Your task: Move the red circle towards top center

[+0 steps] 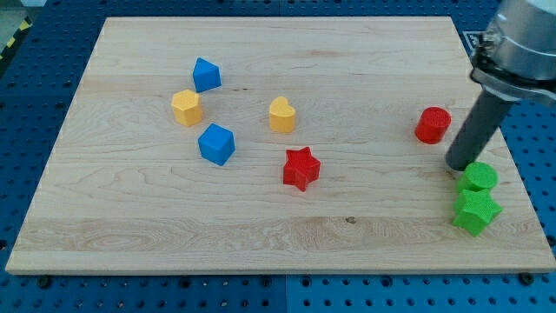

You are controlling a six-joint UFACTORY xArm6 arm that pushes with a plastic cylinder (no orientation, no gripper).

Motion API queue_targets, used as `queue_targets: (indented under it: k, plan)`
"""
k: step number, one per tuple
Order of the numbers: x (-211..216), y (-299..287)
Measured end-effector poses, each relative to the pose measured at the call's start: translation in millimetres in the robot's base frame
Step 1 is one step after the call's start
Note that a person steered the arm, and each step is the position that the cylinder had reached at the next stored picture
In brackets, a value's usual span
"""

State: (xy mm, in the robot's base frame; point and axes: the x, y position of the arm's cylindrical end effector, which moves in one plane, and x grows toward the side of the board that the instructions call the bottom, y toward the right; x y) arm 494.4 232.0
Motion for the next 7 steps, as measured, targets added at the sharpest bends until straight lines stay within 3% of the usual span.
queue_targets:
  k: [2, 6, 7]
  plan:
    - [-10.1, 5.9]
    - [-83.7, -59.4]
    - [-83.7, -35.4]
